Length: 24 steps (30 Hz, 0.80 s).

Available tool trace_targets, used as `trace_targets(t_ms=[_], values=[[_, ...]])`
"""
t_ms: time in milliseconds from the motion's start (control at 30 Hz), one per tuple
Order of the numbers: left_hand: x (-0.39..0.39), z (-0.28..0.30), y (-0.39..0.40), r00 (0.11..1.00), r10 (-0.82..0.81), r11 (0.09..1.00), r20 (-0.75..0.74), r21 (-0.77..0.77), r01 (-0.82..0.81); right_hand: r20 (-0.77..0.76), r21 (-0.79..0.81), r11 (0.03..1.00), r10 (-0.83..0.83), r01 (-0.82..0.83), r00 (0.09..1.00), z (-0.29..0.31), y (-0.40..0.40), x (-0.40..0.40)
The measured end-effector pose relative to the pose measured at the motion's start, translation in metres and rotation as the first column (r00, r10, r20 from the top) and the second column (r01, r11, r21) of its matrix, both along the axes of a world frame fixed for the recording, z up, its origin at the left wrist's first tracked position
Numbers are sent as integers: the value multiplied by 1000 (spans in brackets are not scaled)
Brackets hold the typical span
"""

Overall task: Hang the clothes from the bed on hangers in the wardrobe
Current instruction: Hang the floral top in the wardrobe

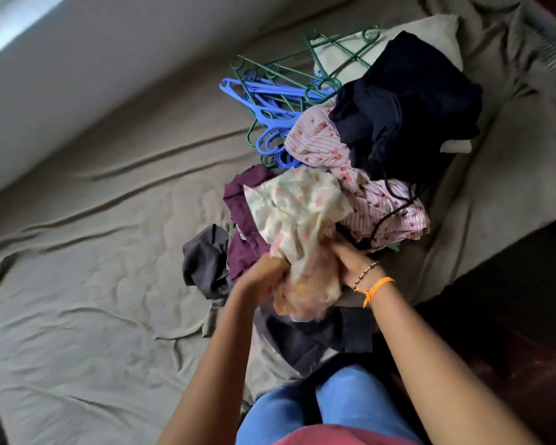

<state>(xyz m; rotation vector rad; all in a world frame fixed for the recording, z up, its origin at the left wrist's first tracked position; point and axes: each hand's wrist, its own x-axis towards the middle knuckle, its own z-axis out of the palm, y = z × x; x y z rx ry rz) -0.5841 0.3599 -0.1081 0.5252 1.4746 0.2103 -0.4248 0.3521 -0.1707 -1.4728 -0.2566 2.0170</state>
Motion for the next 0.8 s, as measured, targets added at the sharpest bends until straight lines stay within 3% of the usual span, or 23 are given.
trace_targets(t_ms=[67, 133, 200, 300, 367, 433, 533, 600, 667, 733, 767, 800], values=[[-2, 4, -5, 991, -92, 994, -94, 57, 98, 180, 115, 993, -38, 18, 983, 11, 9, -10], [-9, 14, -6, 983, 83, 996, -164, 47, -76, 388, 161, 986, -99, 38, 916, 27, 20, -11], [-20, 28, -3, 944, 326, 945, -37, 44, -325, 515, 169, 979, -189, 118, 836, 47, 29, -5], [-44, 56, 13, 844, 451, 857, 290, 122, -501, 471, 379, 904, -374, 199, 799, 86, 34, 3], [-55, 83, 27, 773, 456, 771, 442, 238, -591, 290, 525, 834, -364, 170, 885, 123, 32, 4], [-60, 109, 34, 743, 411, 717, 528, 317, -621, 218, 635, 771, -230, 41, 948, 158, 27, -1], [-56, 150, 37, 744, 289, 738, 602, 356, -574, 528, 681, 659, -137, -321, 838, 184, 30, -20], [-58, 168, 37, 723, 183, 763, 666, 368, -531, 611, 691, 651, -292, -315, 736, 195, 35, -35], [-63, 184, 38, 817, 38, 805, 576, 467, -366, 571, 756, 635, -519, -161, 635, 218, 39, -41], [-68, 205, 36, 987, -103, 771, 127, 637, -2, 524, 802, 592, -637, -76, 566, 248, 41, -42], [-70, 213, 36, 987, -108, 701, -123, 695, 163, 517, 816, 571, -652, -90, 554, 265, 41, -43], [-69, 222, 36, 958, -98, 615, -270, 740, 271, 520, 823, 554, -649, -124, 555, 279, 41, -44]])
